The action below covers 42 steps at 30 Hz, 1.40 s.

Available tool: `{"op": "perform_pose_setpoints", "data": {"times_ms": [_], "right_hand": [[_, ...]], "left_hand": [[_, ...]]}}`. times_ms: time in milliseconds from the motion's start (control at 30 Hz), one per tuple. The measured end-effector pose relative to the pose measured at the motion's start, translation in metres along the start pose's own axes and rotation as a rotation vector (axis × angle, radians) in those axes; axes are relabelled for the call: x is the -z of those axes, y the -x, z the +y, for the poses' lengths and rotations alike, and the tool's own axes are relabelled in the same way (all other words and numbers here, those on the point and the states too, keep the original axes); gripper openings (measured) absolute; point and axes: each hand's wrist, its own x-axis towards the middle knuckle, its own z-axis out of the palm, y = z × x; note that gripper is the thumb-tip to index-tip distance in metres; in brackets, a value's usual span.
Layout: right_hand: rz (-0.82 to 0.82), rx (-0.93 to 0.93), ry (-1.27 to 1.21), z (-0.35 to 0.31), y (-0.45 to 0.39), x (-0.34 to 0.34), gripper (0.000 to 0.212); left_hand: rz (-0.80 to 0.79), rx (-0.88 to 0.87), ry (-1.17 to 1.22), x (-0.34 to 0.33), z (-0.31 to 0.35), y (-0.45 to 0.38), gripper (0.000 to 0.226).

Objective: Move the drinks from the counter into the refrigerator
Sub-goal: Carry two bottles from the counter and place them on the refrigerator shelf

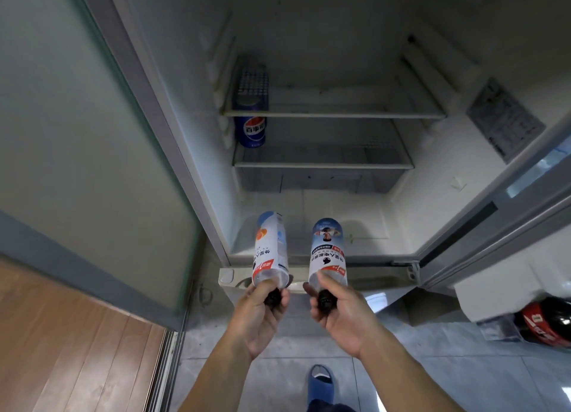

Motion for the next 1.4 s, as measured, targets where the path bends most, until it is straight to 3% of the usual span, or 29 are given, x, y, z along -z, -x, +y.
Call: {"op": "perform_pose_setpoints", "data": {"times_ms": [133,300,467,600,700,767,833,1067,1167,1267,1400], "right_hand": [[-0.097,0.111,0.059,-0.019,0.0,-0.007,0.045],[-0.125,0.299,0.249,-0.083,-0.02,-0.035,0.053],[-0.055,0.351,0.431,-0.137,-0.06,-0.056,0.047],[-0.018,0.484,0.666,-0.158,-0.088,-0.074,0.024],[-0.034,0.637,0.72,-0.165,-0.104,-0.078,0.05],[-0.075,0.751,0.771,-0.164,-0.11,-0.076,0.061],[-0.087,0.818,0.866,-0.162,-0.112,-0.071,0.064],[0.067,0.891,1.244,-0.184,-0.134,-0.082,0.082],[0.177,0.826,1.549,-0.201,-0.149,-0.093,0.091],[0.203,0.772,1.654,-0.211,-0.158,-0.1,0.082],[0.211,0.735,1.709,-0.227,-0.167,-0.113,0.071]], "left_hand": [[-0.055,-0.059,-0.124,-0.02,0.01,0.004,0.024],[-0.099,-0.282,-0.322,-0.074,0.05,-0.009,0.029],[0.076,-0.412,-0.516,-0.119,0.093,-0.057,0.026],[0.129,-0.462,-0.654,-0.137,0.105,-0.094,0.05],[0.18,-0.709,-1.0,-0.132,0.1,-0.108,0.072],[0.183,-0.941,-1.177,-0.124,0.094,-0.109,0.07],[0.168,-1.041,-1.262,-0.119,0.093,-0.111,0.065],[0.249,-0.884,-1.701,-0.136,0.13,-0.137,0.076],[0.235,-0.844,-1.572,-0.145,0.132,-0.149,0.063],[0.255,-0.855,-1.556,-0.151,0.132,-0.157,0.062],[0.41,-0.875,-1.879,-0.165,0.14,-0.163,0.061]]}}
